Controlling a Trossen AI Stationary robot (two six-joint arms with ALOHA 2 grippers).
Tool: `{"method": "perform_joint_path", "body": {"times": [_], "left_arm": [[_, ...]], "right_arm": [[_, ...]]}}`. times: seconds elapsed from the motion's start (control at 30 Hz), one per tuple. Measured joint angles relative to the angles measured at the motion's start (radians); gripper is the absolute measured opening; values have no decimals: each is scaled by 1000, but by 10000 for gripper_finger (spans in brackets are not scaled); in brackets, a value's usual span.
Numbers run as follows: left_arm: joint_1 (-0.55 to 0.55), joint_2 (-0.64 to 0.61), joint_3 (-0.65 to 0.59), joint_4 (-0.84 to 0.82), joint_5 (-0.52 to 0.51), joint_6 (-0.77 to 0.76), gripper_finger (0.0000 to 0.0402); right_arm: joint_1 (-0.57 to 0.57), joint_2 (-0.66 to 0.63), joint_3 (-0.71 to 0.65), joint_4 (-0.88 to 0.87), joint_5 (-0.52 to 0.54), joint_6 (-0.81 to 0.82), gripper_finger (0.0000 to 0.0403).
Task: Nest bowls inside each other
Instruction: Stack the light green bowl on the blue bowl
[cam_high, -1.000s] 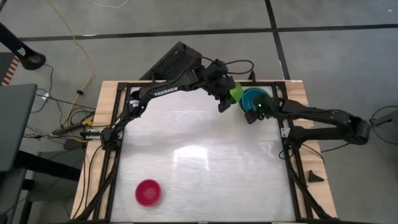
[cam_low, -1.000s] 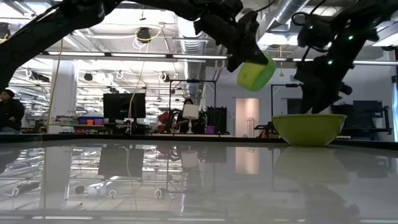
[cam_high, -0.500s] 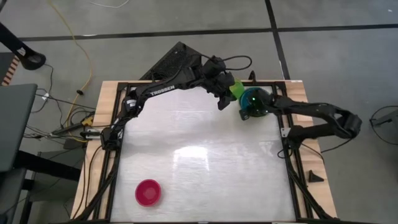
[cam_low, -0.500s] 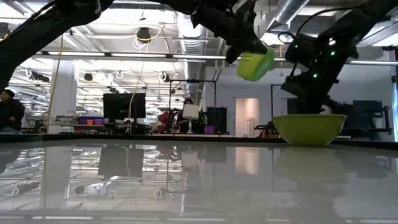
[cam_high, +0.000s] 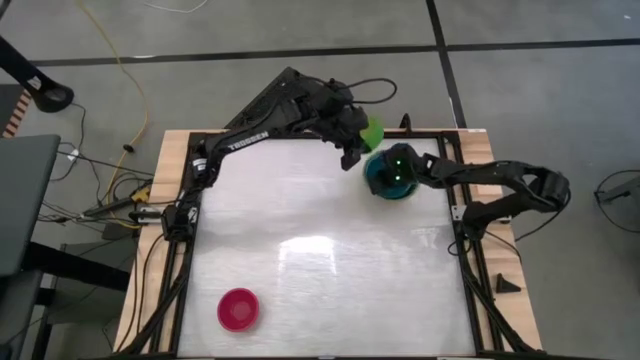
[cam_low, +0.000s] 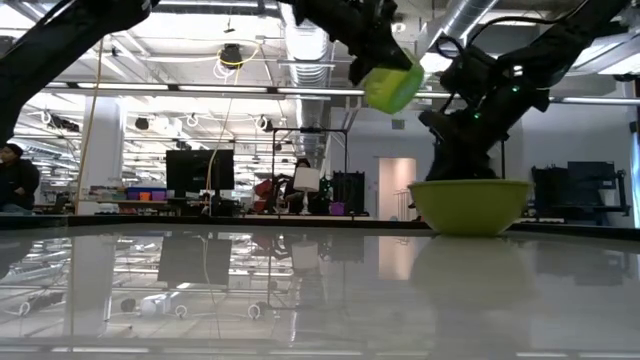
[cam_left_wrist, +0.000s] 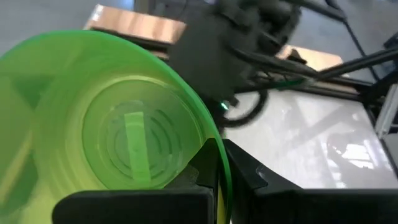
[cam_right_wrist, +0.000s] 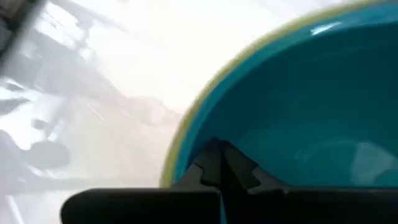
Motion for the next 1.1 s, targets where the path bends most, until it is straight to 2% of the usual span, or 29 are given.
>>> {"method": "perform_joint_path", "body": {"times": [0.17,0.37,0.63,0.83,0.93,1.1], "left_arm": [[30,-49,0,-55,-25,32,0],[75,-117,0,-130,-33,63,0],[114,-212,0,-248,-76,114,0],[129,-270,0,-340,-104,142,0],[130,-289,0,-412,-104,156,0],[128,-306,-3,-585,-100,173,0]], "right_arm": [[79,49,10,105,-24,71,19],[176,175,80,128,-18,116,19],[337,359,282,163,-19,142,19],[415,466,457,154,-20,142,19],[443,482,510,142,25,163,37],[468,436,523,-32,154,196,113]]}}
